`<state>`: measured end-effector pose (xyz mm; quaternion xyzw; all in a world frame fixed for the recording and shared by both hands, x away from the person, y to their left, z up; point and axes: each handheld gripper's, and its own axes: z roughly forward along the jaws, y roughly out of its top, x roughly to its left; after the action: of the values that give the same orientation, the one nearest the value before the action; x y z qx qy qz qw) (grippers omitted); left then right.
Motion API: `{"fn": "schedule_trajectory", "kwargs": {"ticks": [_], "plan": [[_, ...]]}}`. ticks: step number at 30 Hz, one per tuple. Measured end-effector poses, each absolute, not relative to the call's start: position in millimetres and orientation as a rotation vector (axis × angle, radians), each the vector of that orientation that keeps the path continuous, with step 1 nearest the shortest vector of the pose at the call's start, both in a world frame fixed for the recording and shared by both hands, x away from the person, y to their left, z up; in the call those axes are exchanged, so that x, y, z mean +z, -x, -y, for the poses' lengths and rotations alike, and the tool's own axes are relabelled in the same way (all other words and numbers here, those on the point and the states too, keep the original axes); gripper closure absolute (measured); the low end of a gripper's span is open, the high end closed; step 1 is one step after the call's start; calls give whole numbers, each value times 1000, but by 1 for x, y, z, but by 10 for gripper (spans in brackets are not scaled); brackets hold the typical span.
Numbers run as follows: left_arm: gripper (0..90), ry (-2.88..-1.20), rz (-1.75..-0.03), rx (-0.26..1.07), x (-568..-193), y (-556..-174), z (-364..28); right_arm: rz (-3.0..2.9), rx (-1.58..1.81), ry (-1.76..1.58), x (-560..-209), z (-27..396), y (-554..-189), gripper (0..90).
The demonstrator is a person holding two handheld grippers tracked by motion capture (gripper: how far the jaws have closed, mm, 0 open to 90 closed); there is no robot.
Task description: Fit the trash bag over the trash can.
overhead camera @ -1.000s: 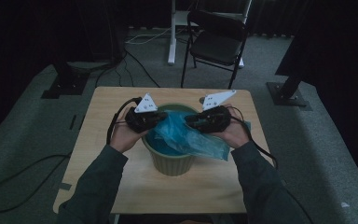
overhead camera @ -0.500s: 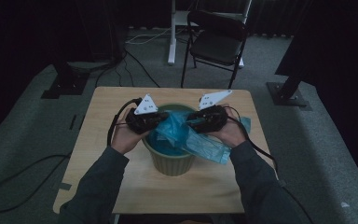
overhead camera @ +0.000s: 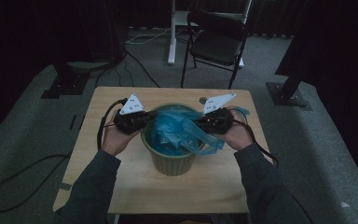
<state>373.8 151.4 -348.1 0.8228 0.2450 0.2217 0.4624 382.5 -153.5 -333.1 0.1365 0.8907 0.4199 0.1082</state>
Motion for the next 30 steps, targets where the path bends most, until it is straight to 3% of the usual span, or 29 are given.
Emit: {"fn": "schedule_trajectory", "kwargs": {"ticks": [24, 30], "plan": [[897, -1968, -762, 562, -368, -378, -197, -2563, 1192, -563, -339, 207, -384, 898], [897, -1967, -760, 561, -370, -378, -195, -2540, 1238, -570, -334, 204, -387, 810]]}}
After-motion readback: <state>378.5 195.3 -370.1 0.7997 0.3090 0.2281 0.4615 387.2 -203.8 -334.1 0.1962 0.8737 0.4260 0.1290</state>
